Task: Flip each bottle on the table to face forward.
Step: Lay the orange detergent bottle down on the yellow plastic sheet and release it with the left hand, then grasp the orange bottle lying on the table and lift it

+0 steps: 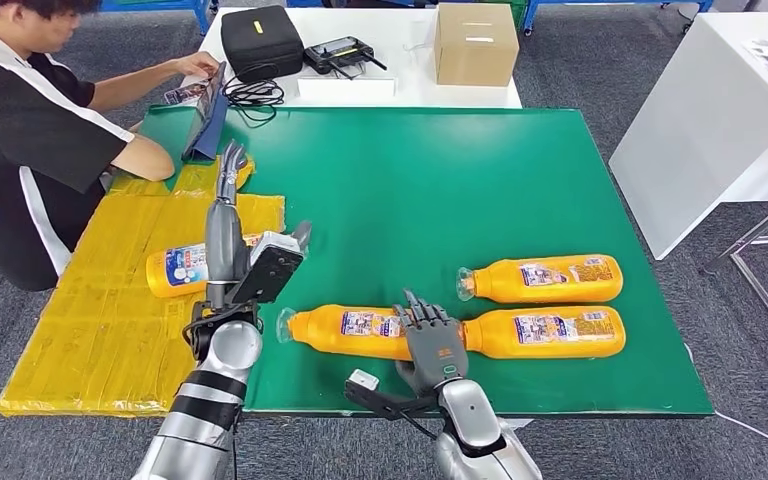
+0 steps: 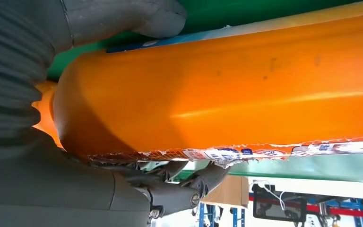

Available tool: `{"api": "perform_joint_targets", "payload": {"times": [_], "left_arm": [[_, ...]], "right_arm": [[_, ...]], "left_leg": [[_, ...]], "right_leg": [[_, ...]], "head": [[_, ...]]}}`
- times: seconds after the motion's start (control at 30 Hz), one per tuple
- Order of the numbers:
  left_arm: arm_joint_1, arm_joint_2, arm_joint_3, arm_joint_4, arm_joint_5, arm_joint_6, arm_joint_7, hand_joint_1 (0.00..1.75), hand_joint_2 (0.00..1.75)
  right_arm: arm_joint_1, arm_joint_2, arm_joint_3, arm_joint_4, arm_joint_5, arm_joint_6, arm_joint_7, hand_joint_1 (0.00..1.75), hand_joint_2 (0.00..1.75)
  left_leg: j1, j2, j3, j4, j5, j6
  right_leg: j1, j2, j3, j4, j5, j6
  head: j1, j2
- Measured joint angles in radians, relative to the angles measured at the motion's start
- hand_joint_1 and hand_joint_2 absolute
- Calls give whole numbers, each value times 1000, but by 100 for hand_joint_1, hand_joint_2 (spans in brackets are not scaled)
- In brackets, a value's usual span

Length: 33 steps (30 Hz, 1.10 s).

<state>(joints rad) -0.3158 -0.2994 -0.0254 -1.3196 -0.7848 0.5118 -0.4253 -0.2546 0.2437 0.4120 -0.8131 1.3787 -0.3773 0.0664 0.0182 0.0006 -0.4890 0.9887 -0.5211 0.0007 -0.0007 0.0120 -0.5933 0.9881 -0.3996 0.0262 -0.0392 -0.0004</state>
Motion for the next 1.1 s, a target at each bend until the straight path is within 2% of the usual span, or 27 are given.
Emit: {"api": "perform_joint_targets", "payload": {"times": [0.1, 0.13, 0.4, 0.5, 0.6, 0.83, 0.93, 1.1], "left_arm": [[10, -2, -13, -27, 3, -3, -1, 0, 175], [13, -2, -16, -33, 9, -6, -4, 0, 175], [44, -16, -59, -100, 67, -37, -29, 0, 175], [56, -19, -76, -122, 93, -53, -29, 0, 175], [70, -19, -86, -141, 129, -92, -20, 0, 175], [97, -18, -83, -141, 279, -277, -12, 0, 175], [102, -18, -79, -136, 304, -303, -17, 0, 175], [104, -18, -76, -132, 316, -317, -18, 0, 175]], "right_arm": [[-12, 6, -5, 19, 0, 0, 0, 118, 175], [-15, 7, -6, 24, 1, 1, 1, 132, 175], [-53, 18, -25, 82, 20, -3, 9, 170, 175], [-59, 24, -36, 97, 18, -32, -7, 175, 175], [-34, 34, -59, 73, -32, -115, -73, 175, 175], [108, 53, -146, -229, -247, -230, -254, 175, 175], [143, 59, -180, -329, -312, -255, -303, 175, 175], [178, 62, -210, -414, -345, -265, -330, 175, 175]], "left_leg": [[0, 0, 2, 0, 0, 0], [0, 0, 2, 0, 0, 0], [0, 1, 7, 0, 0, 0], [0, 1, 7, 0, 0, 0], [0, 0, 7, 0, 0, 0], [0, -1, -1, 0, 0, 0], [0, -1, -2, 0, 0, 0], [0, -1, -3, 0, 0, 0]], "right_leg": [[0, 0, 2, 0, 0, 0], [0, 0, 2, 0, 0, 0], [0, 0, 7, 0, 0, 0], [0, 0, 8, 0, 0, 0], [0, 0, 7, 0, 0, 0], [0, 0, -1, 1, 0, 0], [0, 0, -2, 1, 0, 0], [0, 0, -2, 0, 0, 0]], "head": [[0, 0], [0, 0], [0, 0], [0, 0], [0, 0], [0, 0], [0, 0], [0, 0]]}}
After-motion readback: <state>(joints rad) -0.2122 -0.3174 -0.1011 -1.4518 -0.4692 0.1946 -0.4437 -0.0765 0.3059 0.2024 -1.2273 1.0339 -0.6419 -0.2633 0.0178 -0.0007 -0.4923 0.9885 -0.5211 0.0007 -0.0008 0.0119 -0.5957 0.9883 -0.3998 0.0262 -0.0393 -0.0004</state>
